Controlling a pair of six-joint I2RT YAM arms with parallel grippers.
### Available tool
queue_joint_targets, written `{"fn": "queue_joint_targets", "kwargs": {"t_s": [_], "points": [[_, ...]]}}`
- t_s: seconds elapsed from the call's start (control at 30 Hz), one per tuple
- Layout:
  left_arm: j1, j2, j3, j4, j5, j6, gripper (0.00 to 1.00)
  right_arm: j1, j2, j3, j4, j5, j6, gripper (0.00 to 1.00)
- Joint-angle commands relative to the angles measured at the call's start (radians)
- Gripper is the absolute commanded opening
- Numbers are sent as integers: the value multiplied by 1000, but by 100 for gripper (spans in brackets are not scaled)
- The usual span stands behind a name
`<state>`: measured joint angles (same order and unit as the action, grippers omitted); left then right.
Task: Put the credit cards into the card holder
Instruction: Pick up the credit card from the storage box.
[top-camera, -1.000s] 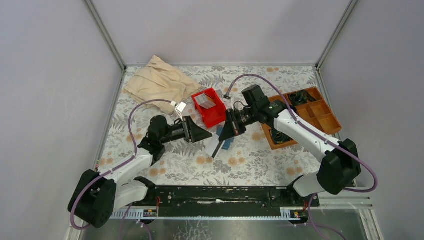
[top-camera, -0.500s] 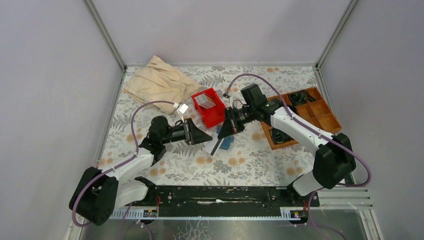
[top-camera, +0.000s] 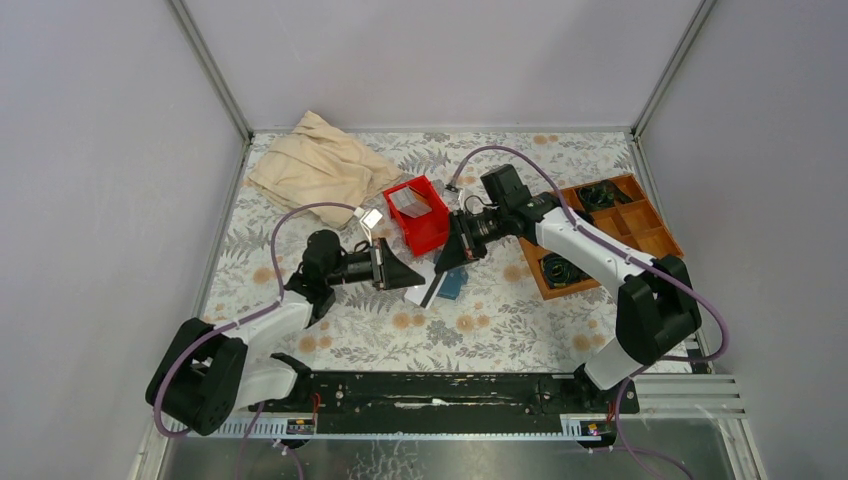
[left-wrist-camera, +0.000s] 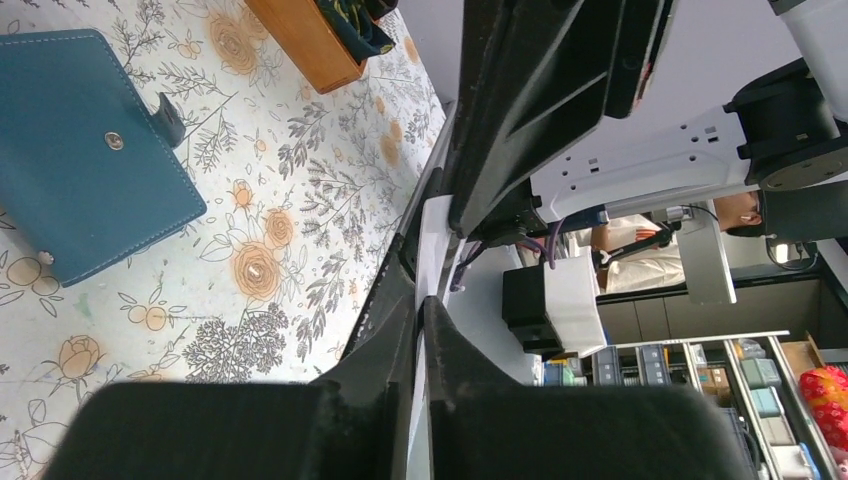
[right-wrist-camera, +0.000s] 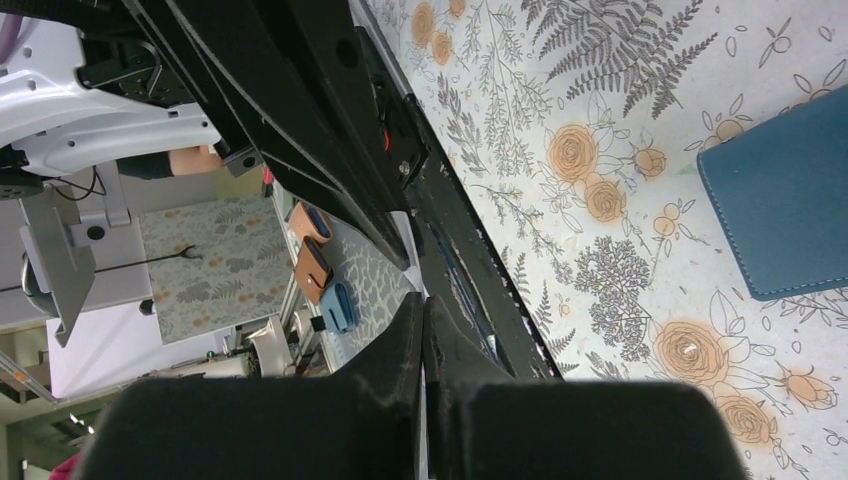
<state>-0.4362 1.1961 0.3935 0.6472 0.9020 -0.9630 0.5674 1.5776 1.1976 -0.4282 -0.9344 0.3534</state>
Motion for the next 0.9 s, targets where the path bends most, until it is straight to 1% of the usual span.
{"fn": "queue_joint_targets", "kwargs": {"t_s": [0.0, 0.03, 0.1, 0.13, 0.3, 0.33, 0.4, 0.47, 0.53, 0.67, 0.87], "points": [[2, 19, 27, 55, 40, 3, 6, -18, 1, 30, 56, -69, 6, 0], [2, 22, 28, 55, 41, 3, 1, -21, 2, 27, 59, -73, 5, 0], [2, 32, 30, 57, 43, 3, 0, -29, 4, 24, 64, -76, 5, 0], [2, 38, 31, 58, 45, 1, 0, -33, 4, 23, 66, -72, 8, 3], [3, 70, 33, 67, 24, -6, 0, -57, -3, 2, 85, -24, 22, 41], [4, 75, 33, 70, 14, -11, 0, -62, -8, -5, 94, -9, 25, 46], [4, 89, 35, 85, -9, -25, 0, -65, -22, -28, 124, 27, 37, 52], [3, 100, 33, 117, -34, -50, 0, -68, -36, -53, 161, 61, 57, 55], [4, 107, 34, 144, -69, -76, 0, -68, -50, -77, 192, 99, 74, 56], [3, 98, 48, 134, -175, -94, 0, -69, -85, -141, 261, 188, 119, 57], [1, 102, 61, 118, -311, -136, 0, -69, -140, -264, 454, 234, 241, 57]]}}
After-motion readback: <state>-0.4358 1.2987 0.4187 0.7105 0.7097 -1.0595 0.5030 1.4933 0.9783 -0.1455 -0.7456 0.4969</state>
